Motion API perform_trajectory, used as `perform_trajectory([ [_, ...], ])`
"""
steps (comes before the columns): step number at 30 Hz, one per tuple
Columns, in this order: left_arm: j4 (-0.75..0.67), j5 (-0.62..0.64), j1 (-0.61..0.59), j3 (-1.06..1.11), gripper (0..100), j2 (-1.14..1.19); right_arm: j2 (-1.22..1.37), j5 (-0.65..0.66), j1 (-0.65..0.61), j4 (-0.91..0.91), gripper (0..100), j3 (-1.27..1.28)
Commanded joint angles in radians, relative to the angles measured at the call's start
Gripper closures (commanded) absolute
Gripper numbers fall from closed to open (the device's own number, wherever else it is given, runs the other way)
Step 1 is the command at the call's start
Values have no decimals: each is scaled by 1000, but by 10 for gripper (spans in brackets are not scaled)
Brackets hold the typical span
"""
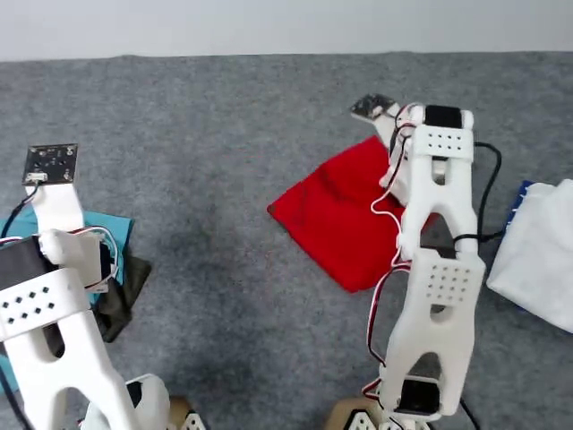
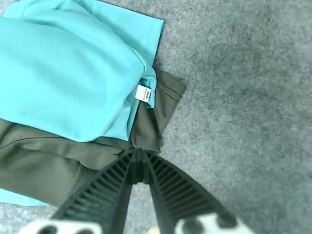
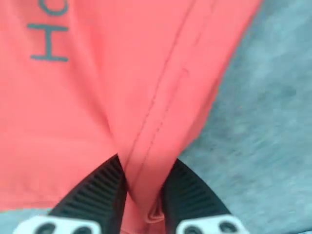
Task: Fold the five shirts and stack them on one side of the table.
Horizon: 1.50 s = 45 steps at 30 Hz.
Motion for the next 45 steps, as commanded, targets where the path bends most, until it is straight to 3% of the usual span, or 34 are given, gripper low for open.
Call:
perform_trajectory([
  [1, 6, 0, 0, -36, 994, -25, 38, 6, -13, 35, 942, -229],
  [3, 6, 0, 0, -36, 994, -25, 71, -12, -16, 88, 872, -307],
  [6, 6, 0, 3, -36, 994, -25, 101, -163, -18, 148, 781, -422],
  [10, 6, 0, 3, -31, 994, -25, 117, -341, -18, 168, 738, -516],
  [16, 6, 0, 3, -31, 994, -25, 74, -586, -33, 176, 743, -539],
  [19, 9, 0, 3, -31, 994, -25, 18, -697, -33, 174, 801, -540],
  [25, 29, -2, 2, -35, 994, -25, -68, -761, -39, 180, 917, -529],
  [29, 52, -2, -2, -36, 994, -25, -216, -824, -56, 180, 865, -356],
  [33, 51, -2, -2, -38, 994, -25, -446, -968, -90, 176, 799, 11],
  [37, 49, -2, -2, -36, 994, -25, -584, -1129, -127, 173, 798, 316],
  [42, 49, -2, -2, -36, 994, -21, -553, -1467, -173, 171, 797, 413],
  [45, 49, -2, -2, -36, 994, -21, -498, -1511, -188, 145, 786, 408],
])
